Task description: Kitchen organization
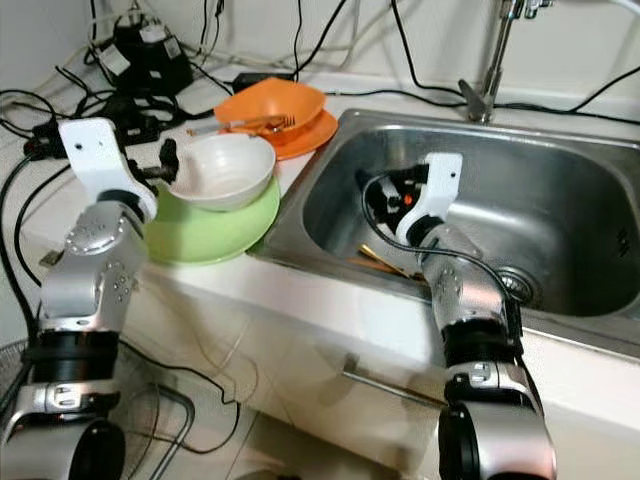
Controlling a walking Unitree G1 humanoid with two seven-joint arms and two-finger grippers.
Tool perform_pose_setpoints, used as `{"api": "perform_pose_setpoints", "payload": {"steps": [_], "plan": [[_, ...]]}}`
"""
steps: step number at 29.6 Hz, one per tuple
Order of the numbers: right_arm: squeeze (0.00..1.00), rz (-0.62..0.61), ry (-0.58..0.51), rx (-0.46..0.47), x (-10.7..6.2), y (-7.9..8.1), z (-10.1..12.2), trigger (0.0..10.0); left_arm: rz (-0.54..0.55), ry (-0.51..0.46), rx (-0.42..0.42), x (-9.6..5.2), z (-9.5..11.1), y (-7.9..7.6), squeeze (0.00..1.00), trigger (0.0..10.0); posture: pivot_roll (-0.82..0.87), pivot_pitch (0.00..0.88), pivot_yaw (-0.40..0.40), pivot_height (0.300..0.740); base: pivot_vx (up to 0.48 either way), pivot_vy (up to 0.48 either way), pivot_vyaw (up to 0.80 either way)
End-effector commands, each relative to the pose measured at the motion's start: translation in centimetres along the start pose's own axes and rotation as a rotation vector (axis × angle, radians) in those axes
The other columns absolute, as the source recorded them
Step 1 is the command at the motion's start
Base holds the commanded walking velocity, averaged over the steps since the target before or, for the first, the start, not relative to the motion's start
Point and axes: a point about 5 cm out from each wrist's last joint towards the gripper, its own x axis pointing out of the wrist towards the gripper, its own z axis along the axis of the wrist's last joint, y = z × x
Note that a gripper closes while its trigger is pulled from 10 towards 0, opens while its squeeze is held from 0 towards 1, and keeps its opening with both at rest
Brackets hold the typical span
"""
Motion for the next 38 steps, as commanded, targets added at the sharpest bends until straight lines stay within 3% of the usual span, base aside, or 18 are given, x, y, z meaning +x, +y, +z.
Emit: {"api": "perform_pose_setpoints", "payload": {"steps": [1,4,7,15,25,37,38], "plan": [[0.0,0.019,-0.008,0.002,-0.1,0.6,0.3,10.0,0.034,0.045,-0.037,0.6,-0.1,0.8,0.0,10.0,-0.07,0.021,0.127,0.74,0.0,0.0,0.0],[0.0,0.053,0.001,0.0,-0.5,1.4,0.4,10.0,0.026,0.127,-0.146,1.1,-0.7,0.4,0.0,10.0,-0.07,0.022,0.129,0.74,0.0,0.0,0.0],[0.0,0.094,0.011,-0.014,-0.7,2.0,0.4,10.0,0.022,0.157,-0.2,1.1,-0.8,0.1,0.0,10.0,-0.07,0.024,0.13,0.74,0.0,0.0,0.0],[0.0,0.351,0.092,-0.089,-2.0,4.9,0.5,10.0,-0.026,0.21,-0.269,1.7,-0.5,-0.2,0.0,10.0,-0.08,0.025,0.136,0.74,0.0,0.0,0.0],[0.0,0.495,0.153,-0.164,-3.8,5.5,1.0,10.0,-0.101,0.299,-0.349,2.5,-0.8,-0.3,0.0,10.0,-0.08,0.018,0.145,0.74,0.0,0.0,0.0],[0.0,0.535,0.174,-0.193,-4.4,6.1,1.0,10.0,-0.135,0.374,-0.394,2.9,-1.9,-0.4,0.0,10.0,-0.08,0.016,0.147,0.74,0.0,0.0,0.0],[0.0,0.539,0.177,-0.199,-4.4,6.2,1.0,10.0,-0.135,0.38,-0.402,2.9,-2.0,-0.4,0.0,8.7,-0.08,0.015,0.148,0.74,0.0,0.0,0.0]]}}
